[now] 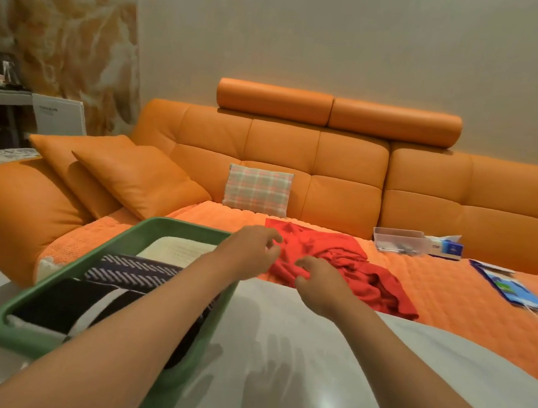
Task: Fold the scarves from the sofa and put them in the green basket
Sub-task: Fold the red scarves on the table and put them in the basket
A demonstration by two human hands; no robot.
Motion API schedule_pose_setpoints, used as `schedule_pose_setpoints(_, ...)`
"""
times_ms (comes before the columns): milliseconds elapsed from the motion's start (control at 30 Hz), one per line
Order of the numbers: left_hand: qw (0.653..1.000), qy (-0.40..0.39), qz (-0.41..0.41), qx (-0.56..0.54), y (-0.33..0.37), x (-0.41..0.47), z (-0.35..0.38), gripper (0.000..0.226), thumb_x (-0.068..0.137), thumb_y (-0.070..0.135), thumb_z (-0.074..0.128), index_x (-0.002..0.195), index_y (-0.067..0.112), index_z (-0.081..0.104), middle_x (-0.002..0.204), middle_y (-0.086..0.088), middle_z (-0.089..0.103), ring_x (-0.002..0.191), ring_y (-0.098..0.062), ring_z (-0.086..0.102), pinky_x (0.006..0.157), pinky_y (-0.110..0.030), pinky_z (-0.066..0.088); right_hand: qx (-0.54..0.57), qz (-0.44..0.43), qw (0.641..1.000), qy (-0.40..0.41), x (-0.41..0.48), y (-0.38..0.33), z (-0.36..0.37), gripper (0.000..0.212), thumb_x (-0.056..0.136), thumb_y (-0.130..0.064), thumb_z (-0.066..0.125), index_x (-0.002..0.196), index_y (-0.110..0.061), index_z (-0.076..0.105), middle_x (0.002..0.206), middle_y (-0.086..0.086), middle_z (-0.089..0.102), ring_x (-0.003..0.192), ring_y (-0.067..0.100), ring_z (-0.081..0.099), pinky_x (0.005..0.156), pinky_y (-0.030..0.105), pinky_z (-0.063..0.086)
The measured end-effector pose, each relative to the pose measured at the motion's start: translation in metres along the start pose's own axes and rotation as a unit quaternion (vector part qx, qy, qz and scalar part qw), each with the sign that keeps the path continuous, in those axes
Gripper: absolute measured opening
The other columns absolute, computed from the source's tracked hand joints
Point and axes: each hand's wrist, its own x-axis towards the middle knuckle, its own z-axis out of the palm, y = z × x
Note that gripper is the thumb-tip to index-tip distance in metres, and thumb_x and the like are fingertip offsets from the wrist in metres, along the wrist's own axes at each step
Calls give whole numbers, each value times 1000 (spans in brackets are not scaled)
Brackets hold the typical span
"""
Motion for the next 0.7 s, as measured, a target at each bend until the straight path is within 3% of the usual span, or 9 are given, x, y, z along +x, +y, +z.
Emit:
schedule_pose_setpoints(67,999,-34,8,-1,19,26,26,35,98,28,48,131,23,59,121,-1,64,94,-17,62,84,-37,55,-11,23,1000,-4,5,37,-9,49,91,-21,49,140,-20,54,146,5,52,131,24,50,109,39,41)
schedule_pose_setpoints(167,995,-95,7,23,31,66,71,39,97,24,48,136,22,54,129,-5,61,104,-22,60,84,-31,50,-17,53,998,-10,16,88,-17,48,93,-18,52,141,-19,53,146,5,52,132,24,50,109,35,41)
schedule_pose_setpoints(300,988,-147,-14,44,27,109,128,46,98,20,47,143,19,47,142,-7,53,122,-26,54,99,-35,47,-21,76,997,-20,45,147,-11,48,93,-18,50,141,-22,53,146,4,52,130,25,52,107,40,45)
schedule_pose_setpoints(467,990,-109,-3,86,2,173,184,50,98,19,47,147,16,41,147,-13,45,133,-31,44,112,-41,37,-14,74,997,11,94,192,13,47,91,-19,54,139,-19,55,143,7,53,127,28,53,107,43,43)
schedule_pose_setpoints(633,986,-112,-16,121,-28,217,232,72,100,27,49,158,27,7,164,-11,12,144,-36,30,116,-44,29,-31,58,998,1,124,214,58,46,98,-31,48,142,-17,45,144,9,51,128,31,51,106,44,40)
schedule_pose_setpoints(700,983,-125,-23,132,-39,228,246,78,100,32,51,158,30,-1,163,-11,16,142,-35,33,114,-44,32,-49,69,996,22,135,220,66,46,99,-37,46,141,-18,44,138,10,57,122,35,55,102,45,42)
